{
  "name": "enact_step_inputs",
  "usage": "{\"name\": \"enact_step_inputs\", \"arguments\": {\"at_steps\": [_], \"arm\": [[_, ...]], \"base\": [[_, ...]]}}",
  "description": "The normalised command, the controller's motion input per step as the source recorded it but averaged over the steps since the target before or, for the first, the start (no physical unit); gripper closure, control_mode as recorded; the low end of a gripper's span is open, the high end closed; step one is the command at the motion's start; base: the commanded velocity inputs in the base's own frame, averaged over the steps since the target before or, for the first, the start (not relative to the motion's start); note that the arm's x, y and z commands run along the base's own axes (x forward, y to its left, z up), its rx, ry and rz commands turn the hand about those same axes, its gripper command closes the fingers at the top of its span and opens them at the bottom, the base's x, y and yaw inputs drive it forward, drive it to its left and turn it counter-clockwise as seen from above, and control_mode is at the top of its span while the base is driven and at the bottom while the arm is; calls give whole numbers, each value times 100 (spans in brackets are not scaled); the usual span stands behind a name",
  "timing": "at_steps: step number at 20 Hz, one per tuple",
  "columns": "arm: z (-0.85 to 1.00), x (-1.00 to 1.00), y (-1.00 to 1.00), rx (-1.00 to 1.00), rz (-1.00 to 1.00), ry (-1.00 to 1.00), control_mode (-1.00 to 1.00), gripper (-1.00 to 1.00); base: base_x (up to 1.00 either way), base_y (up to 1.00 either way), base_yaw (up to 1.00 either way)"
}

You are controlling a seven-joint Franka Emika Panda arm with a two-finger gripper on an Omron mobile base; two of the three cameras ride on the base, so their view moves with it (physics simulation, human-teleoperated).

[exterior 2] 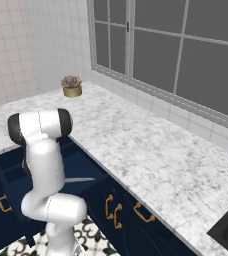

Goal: Pick up the knife from the drawer and place it on the cutting board. Then place the meat from the plate to the cutting board.

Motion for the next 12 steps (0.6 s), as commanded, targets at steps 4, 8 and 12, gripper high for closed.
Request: {"name": "enact_step_inputs", "arguments": {"at_steps": [4, 8, 12], "arm": [[0, 27, 8, 0, -5, 7, -100, -100], [4, 14, 2, 0, -5, 2, -100, -100], [-33, 10, 8, -3, -4, 2, -100, -100]], "base": [[0, 0, 0], [0, 0, 0], [0, 0, 0]]}}
